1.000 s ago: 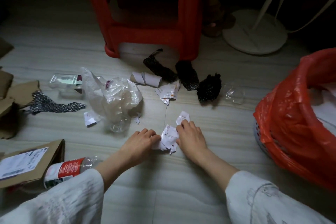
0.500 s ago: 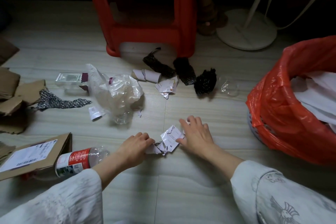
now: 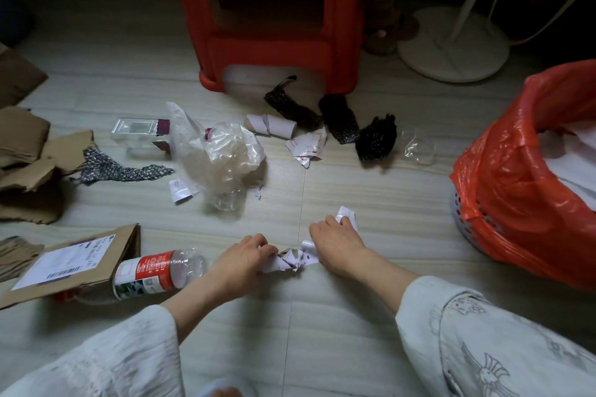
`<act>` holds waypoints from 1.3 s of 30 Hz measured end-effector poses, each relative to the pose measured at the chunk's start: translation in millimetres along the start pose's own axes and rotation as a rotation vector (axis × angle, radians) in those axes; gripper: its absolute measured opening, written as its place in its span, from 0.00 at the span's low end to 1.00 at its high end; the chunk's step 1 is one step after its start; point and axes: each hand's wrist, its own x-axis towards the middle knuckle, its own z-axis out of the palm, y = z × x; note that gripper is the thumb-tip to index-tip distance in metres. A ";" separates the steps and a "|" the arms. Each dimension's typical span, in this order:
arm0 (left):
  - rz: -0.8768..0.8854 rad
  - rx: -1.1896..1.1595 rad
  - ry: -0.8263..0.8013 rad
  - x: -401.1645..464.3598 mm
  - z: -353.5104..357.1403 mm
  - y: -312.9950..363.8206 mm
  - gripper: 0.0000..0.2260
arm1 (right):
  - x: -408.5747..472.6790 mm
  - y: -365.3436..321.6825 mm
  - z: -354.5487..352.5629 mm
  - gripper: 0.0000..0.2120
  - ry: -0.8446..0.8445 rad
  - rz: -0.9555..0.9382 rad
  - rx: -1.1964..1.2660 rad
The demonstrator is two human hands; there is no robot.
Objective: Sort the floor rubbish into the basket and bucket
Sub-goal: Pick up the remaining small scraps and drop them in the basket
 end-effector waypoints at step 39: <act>0.266 -0.466 0.594 117.1 -167.6 209.3 0.16 | -150.4 152.7 -169.1 0.11 1.162 0.600 0.733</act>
